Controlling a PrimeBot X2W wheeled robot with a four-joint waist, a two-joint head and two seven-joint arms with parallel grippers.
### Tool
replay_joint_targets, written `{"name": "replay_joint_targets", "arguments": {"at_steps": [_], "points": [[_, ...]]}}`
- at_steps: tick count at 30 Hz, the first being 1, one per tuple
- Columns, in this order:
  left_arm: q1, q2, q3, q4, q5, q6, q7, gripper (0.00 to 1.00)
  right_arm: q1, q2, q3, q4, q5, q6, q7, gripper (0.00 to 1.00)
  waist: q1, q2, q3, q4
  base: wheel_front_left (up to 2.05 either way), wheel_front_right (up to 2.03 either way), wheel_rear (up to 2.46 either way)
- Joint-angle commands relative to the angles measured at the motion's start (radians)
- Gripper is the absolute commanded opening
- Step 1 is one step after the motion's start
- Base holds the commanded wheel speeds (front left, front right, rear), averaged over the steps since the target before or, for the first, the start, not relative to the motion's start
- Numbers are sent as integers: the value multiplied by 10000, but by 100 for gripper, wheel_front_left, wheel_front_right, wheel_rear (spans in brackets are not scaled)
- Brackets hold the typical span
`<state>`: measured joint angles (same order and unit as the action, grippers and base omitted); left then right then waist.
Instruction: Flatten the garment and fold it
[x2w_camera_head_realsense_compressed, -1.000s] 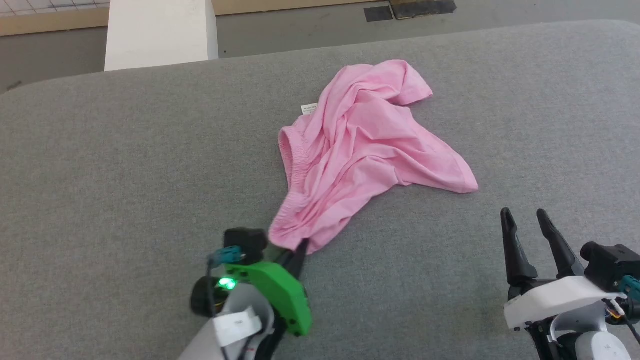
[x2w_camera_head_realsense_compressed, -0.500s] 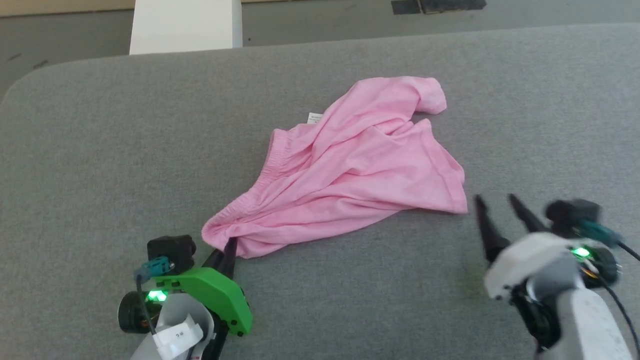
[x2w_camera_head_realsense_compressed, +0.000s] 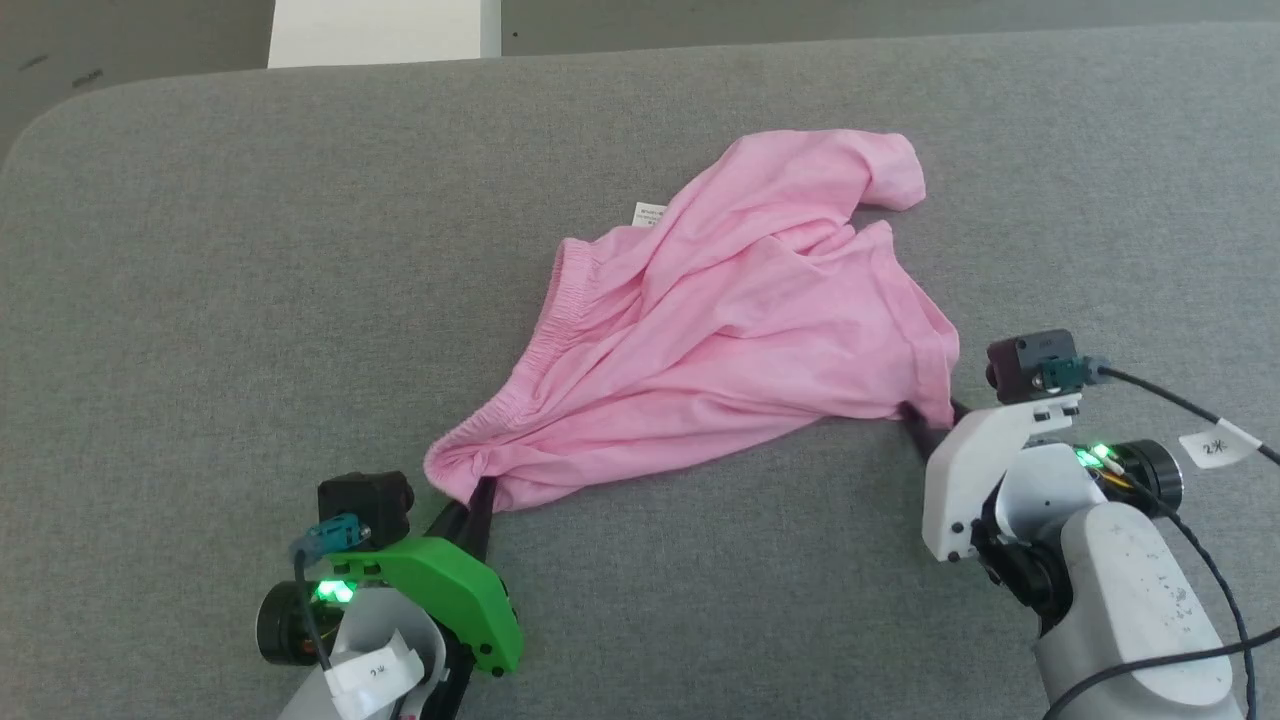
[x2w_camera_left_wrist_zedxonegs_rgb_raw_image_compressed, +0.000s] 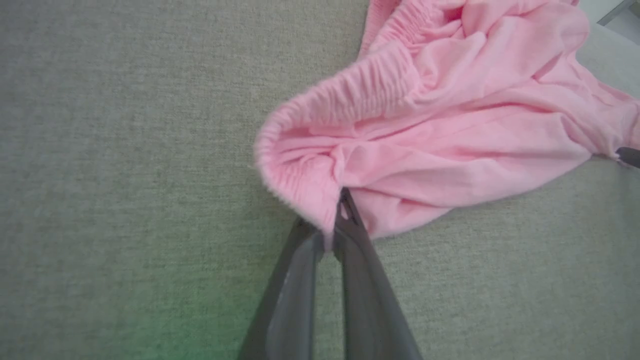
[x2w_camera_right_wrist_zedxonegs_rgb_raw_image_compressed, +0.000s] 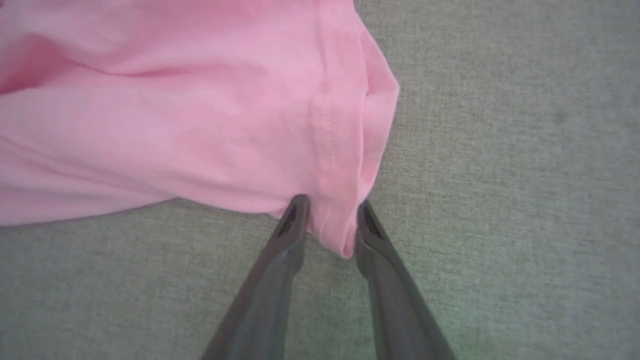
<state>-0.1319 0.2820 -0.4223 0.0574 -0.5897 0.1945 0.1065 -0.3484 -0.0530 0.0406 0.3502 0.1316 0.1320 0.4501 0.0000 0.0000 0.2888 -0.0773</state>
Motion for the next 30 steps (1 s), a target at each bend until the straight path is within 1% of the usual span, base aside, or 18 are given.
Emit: {"name": "replay_joint_targets", "arguments": {"at_steps": [1,3,6,10,12,15,16,17,18,19,20,23,25,30], "points": [[-80,-2,11,75,12,-36,-72,0,31,28,-3,85,33,-13,172,0,0,0,-58,-13,0,0,0],[-39,25,-2,112,13,-60,-117,0,56,28,-420,-262,93,-13,132,0,0,0,-187,-12,0,0,0],[71,100,-53,138,40,-100,-168,0,416,28,-1356,-1188,147,-13,90,0,0,0,-451,2,0,0,0],[286,199,-213,153,9,-260,-121,0,1441,25,-2338,-2560,-37,-13,576,0,0,0,-800,-20,0,0,0],[405,224,-334,166,2,-330,-64,0,2050,26,-2624,-3047,-7,-13,960,0,0,0,-915,-43,0,0,0],[548,226,-582,187,0,-460,83,0,2788,26,-2752,-3379,33,-13,1264,0,0,0,-999,-84,0,0,0],[575,227,-693,190,29,-515,130,35,2971,26,-2774,-3370,193,-13,1255,0,0,0,-1015,-94,0,0,0],[592,224,-777,184,57,-560,140,97,3089,26,-2801,-3338,268,-13,1178,0,0,0,-1028,-98,0,0,0],[624,221,-871,173,86,-603,158,100,3227,26,-2793,-3281,300,-13,1040,12,0,0,-1048,-97,0,0,0],[663,227,-942,161,100,-632,189,100,3342,27,-2760,-3206,313,-13,946,92,0,0,-1067,-95,0,0,0],[725,242,-1017,139,103,-667,227,100,3482,27,-2751,-3091,374,-13,864,100,0,0,-1088,-87,0,0,0],[909,344,-1096,-14,107,-708,236,100,3748,27,-2801,-2909,575,-13,417,100,0,0,-1149,-36,0,0,0],[1093,508,-1131,-277,117,-731,281,100,3915,27,-2923,-2891,738,-13,-62,100,0,0,-1197,14,0,0,0],[1391,1001,-1114,-1075,285,-829,121,100,4391,27,-3045,-3381,654,-13,-1648,100,0,0,-1256,162,0,0,0]]}}
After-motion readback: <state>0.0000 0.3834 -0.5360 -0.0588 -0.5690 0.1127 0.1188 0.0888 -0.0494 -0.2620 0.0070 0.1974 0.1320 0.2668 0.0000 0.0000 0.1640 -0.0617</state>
